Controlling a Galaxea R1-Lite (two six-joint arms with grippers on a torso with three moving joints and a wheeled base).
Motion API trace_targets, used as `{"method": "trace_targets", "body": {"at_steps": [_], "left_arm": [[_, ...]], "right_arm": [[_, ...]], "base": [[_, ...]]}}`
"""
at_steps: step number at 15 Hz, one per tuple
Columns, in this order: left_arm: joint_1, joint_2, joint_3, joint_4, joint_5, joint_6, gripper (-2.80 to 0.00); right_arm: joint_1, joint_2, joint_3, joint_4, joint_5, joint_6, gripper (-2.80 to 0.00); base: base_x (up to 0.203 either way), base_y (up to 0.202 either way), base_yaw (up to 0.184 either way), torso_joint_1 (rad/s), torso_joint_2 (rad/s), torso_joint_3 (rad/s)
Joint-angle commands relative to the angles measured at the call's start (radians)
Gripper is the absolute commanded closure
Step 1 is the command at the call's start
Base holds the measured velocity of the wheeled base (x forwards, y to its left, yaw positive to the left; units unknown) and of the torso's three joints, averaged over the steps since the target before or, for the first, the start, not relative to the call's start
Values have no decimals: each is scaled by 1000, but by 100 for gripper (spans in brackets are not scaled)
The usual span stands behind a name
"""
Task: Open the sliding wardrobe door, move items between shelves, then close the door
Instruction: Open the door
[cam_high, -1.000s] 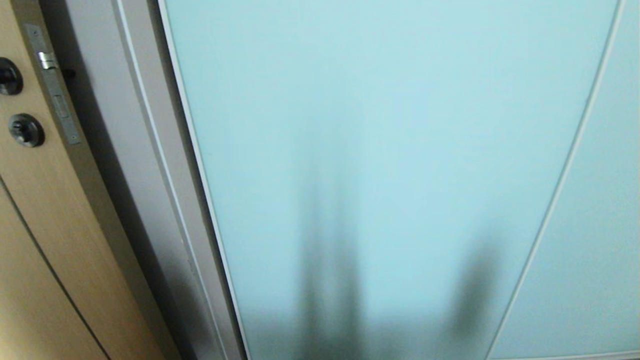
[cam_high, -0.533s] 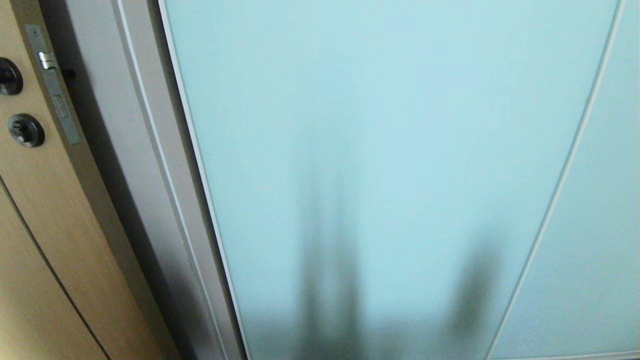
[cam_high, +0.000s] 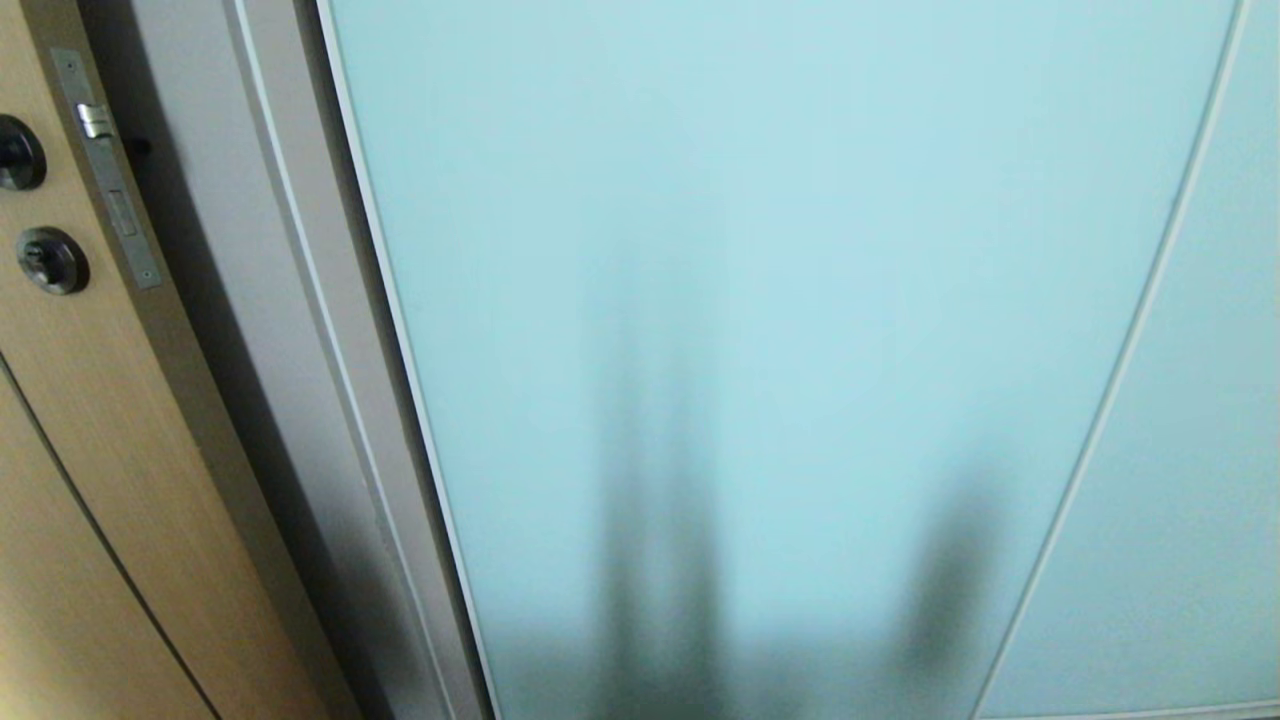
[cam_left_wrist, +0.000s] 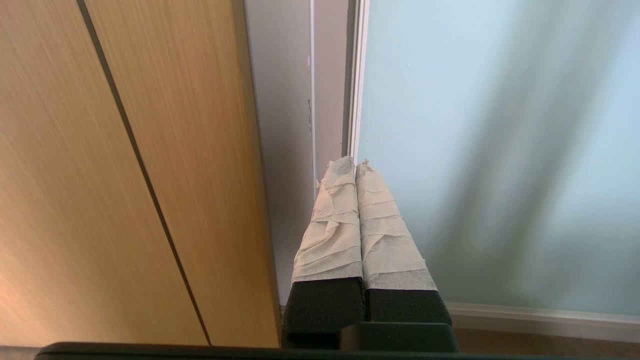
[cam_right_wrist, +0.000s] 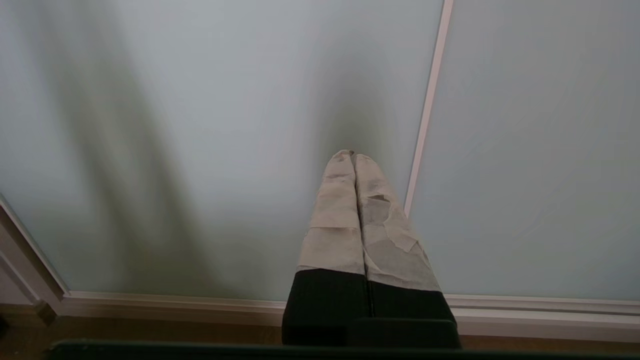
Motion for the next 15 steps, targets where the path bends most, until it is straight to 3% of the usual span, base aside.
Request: {"method": "trace_targets", "body": {"at_steps": [1, 15], "left_arm": [[0, 1, 2, 0, 1, 0, 0], [0, 1, 0, 0, -1, 7, 0]], "right_arm": [[0, 3, 0, 0, 0, 0, 0], [0, 3, 0, 0, 0, 0, 0]], "base": [[0, 0, 0, 0, 0, 0], [0, 0, 0, 0, 0, 0]]}}
